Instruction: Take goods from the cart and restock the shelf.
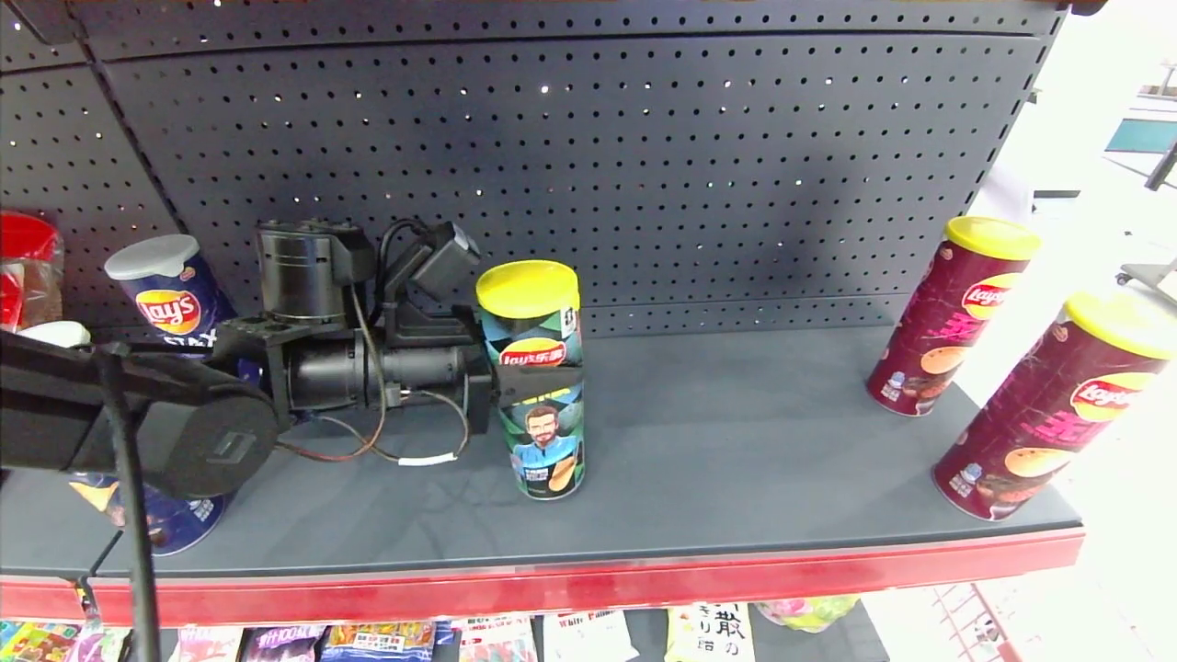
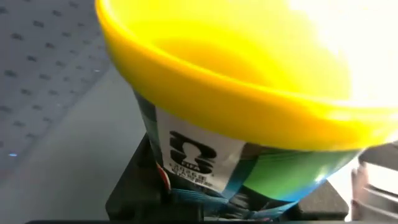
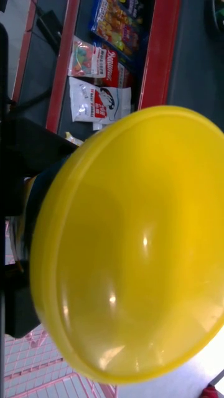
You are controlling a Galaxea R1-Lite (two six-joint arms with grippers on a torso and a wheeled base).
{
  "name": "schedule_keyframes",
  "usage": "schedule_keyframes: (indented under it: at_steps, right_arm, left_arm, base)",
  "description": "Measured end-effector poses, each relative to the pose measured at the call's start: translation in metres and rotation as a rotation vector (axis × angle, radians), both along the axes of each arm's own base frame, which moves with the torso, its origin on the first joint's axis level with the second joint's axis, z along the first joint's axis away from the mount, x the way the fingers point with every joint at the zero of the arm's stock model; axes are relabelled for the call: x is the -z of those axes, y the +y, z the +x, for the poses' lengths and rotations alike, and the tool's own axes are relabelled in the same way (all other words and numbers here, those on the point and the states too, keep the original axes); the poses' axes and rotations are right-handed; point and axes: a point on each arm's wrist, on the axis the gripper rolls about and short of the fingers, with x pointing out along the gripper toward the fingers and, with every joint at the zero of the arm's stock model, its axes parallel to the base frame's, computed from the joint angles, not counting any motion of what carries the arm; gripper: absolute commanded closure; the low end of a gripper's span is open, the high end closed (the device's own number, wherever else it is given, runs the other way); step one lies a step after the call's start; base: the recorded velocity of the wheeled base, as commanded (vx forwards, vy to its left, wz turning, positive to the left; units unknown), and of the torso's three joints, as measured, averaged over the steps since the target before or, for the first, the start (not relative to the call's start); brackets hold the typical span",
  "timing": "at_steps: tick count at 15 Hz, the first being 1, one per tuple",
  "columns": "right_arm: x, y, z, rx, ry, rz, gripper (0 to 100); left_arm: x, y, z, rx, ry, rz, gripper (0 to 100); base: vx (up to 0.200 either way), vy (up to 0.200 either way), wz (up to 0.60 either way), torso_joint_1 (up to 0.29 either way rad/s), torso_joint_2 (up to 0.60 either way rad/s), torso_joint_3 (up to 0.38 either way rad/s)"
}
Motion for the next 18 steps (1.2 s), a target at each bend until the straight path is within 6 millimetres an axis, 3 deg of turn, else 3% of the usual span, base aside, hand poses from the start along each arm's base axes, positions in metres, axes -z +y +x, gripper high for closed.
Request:
schedule_keyframes:
  at_steps: [10, 18]
  right_arm:
    - [-0.001, 0.0, 0.0, -0.001, -0.003, 0.002, 100]
    - [-0.001, 0.0, 0.0, -0.001, -0.004, 0.001, 100]
  left_arm:
    - [0.01, -0.003, -0.029, 0.071, -0.023, 0.04, 100]
    - [0.012, -0.001, -0.034, 0.071, -0.014, 0.044, 100]
  base:
    - [0.0, 0.0, 0.0, 0.0, 0.0, 0.0]
    - [0.0, 0.0, 0.0, 0.0, 0.0, 0.0]
